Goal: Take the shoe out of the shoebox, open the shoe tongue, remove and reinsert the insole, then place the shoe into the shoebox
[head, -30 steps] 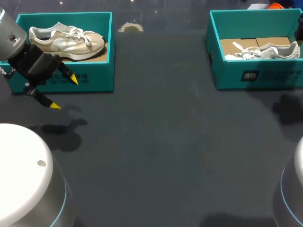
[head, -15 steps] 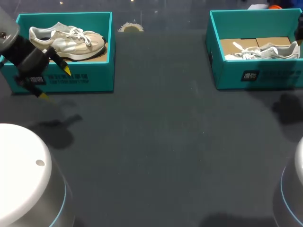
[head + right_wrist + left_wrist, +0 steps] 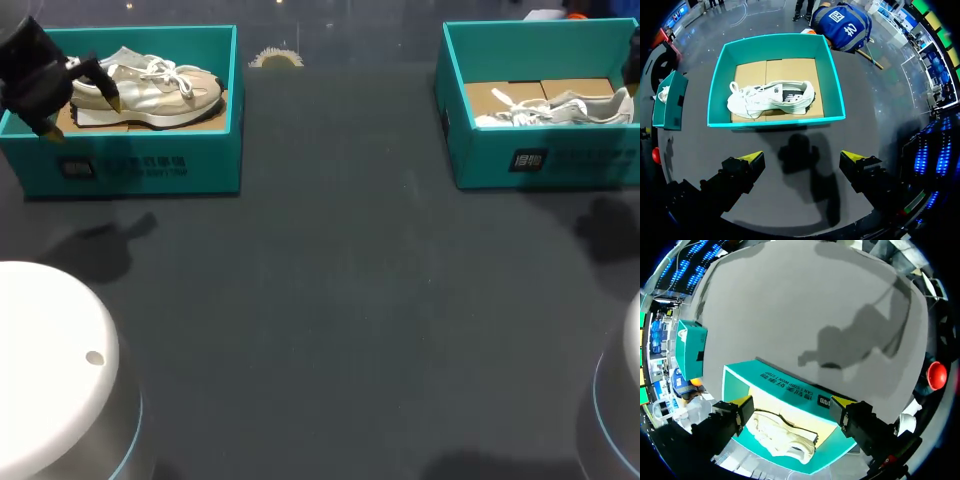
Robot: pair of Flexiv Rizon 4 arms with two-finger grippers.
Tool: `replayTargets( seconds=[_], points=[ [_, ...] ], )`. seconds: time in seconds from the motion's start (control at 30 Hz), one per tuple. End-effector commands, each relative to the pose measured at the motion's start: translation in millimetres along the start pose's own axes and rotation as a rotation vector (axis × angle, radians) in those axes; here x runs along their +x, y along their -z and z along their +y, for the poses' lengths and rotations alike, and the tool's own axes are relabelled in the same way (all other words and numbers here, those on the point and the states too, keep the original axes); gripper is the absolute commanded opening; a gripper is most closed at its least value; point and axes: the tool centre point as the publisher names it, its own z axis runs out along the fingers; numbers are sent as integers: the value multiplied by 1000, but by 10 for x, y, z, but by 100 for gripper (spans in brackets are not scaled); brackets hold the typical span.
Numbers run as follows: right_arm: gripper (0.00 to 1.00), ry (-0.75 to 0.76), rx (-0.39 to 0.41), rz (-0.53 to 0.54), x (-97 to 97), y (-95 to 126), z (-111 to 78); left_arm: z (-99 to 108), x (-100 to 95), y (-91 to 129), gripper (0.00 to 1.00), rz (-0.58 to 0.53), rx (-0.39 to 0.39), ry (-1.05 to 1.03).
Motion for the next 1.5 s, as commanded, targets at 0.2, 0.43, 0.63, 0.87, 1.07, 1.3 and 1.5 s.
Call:
replayTargets(
  seconds=[0.2, 0.43, 0.63, 0.87, 1.07, 1.3, 1.5],
  points=[
    [100, -1, 2, -1, 7, -1, 7, 4, -43, -1, 100, 34, 2, -1],
    [100, -1, 2, -1, 7, -1, 7, 236, -36, 58, 100, 42, -99, -74],
    [100, -1, 2, -1, 7, -1, 7, 648, -1, 124, 100, 50, -148, -188],
    [100, -1, 2, -1, 7, -1, 7, 996, -37, 84, 100, 53, -105, -247],
    [100, -1, 2, -1, 7, -1, 7, 996, -37, 84, 100, 53, -105, -247],
    [100, -1, 2, -1, 7, -1, 7, 1372, -170, 89, 100, 77, -136, -306],
    [100, -1, 2, -1, 7, -1, 7, 1680, -130, 42, 100, 116, -131, -346]
  ],
)
